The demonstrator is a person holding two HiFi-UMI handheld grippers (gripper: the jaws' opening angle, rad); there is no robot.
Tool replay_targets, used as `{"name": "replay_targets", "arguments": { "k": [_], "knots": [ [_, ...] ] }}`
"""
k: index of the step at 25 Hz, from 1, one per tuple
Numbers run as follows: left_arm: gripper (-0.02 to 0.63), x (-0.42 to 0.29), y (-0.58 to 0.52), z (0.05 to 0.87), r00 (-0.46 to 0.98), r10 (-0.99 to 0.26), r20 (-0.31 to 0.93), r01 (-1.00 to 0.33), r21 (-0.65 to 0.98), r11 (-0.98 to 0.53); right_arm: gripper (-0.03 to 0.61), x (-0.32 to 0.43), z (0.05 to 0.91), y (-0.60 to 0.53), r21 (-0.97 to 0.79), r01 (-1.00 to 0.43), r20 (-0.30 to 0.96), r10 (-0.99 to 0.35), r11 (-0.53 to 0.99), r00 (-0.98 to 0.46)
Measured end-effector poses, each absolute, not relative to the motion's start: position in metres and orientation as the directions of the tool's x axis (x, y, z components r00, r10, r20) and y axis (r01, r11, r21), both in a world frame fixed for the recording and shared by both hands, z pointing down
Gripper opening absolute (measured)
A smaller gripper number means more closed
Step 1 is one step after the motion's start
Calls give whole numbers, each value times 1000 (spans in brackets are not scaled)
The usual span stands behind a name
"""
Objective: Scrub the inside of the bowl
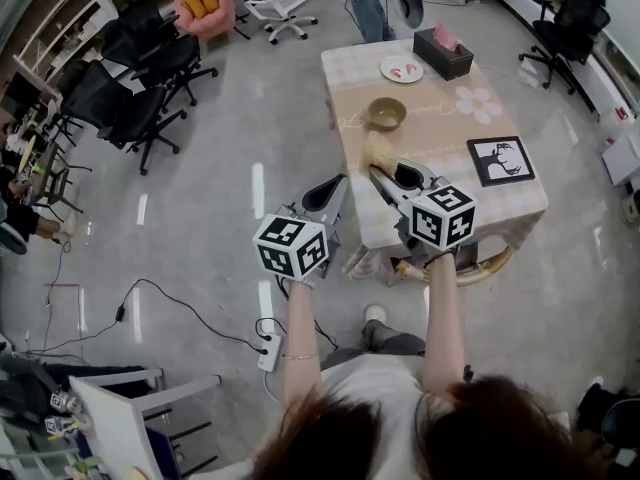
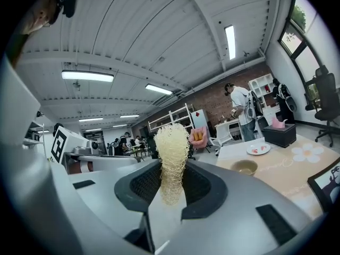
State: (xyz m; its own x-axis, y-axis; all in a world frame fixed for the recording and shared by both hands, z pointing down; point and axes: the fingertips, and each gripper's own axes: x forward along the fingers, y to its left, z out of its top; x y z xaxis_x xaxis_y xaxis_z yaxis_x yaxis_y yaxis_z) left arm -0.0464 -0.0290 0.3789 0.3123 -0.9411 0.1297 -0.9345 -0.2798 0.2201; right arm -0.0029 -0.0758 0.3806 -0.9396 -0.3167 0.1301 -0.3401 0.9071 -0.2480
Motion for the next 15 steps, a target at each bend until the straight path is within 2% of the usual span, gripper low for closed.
{"name": "replay_targets", "arguments": {
  "k": [10, 15],
  "knots": [
    [11, -77, -67, 389, 305, -941, 148, -937, 224, -268, 95, -21, 389, -117, -260, -368, 150, -339, 893, -929],
    [11, -90, -92, 395, 349, -925, 148, -921, 237, -309, 95, -30, 395, -138, -269, -415, 167, -382, 869, -909]
  ]
}}
